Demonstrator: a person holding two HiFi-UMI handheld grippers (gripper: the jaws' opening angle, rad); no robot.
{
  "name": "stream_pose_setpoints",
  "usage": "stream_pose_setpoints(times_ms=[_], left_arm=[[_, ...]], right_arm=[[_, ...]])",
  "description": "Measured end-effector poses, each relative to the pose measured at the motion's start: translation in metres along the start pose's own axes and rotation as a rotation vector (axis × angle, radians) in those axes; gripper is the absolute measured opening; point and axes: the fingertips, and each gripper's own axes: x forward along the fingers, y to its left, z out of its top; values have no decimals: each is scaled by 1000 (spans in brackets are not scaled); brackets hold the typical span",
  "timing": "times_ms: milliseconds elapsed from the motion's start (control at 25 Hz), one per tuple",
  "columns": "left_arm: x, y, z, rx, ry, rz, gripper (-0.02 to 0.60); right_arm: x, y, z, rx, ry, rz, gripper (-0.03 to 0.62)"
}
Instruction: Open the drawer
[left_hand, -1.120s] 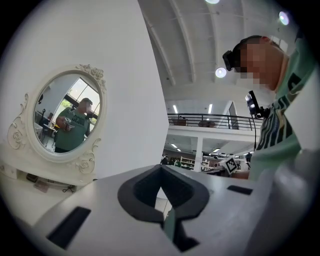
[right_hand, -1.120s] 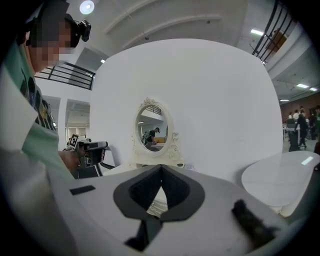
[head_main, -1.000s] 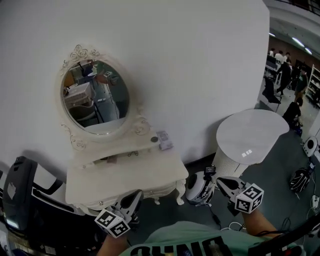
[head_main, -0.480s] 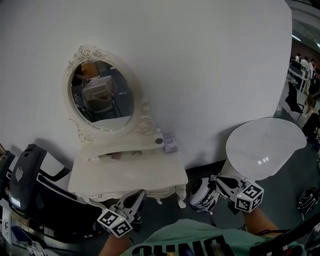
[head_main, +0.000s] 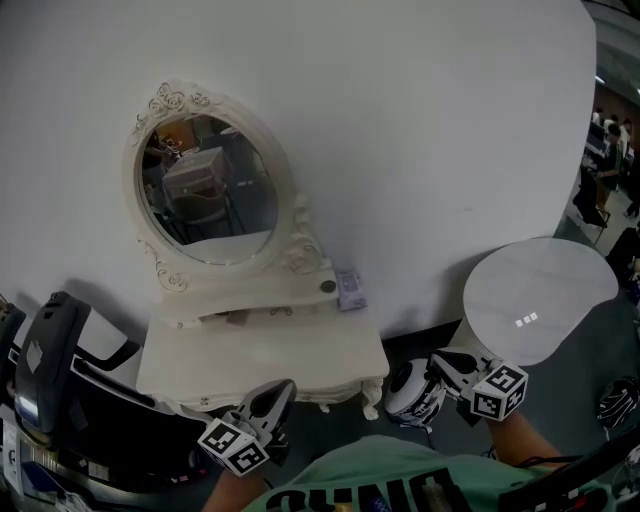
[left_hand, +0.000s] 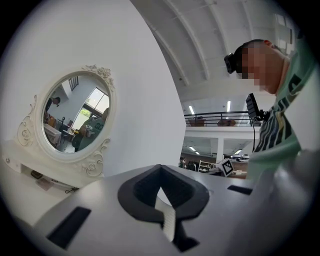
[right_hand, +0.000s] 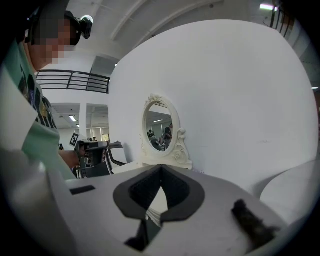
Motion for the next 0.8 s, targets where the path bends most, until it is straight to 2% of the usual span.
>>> stream_pose_setpoints(times_ms=[480,640,800], left_arm=[[-13,135,67,20,-26,-94,5],[-19,166,73,21,-27,-74,5],[-27,189,73,8,-41,2,5]], right_arm=[[124,32,57,-44,-8,-69,11],[166,36,62,-51,11,-33,11],[206,32,67,-81,36,43,11]])
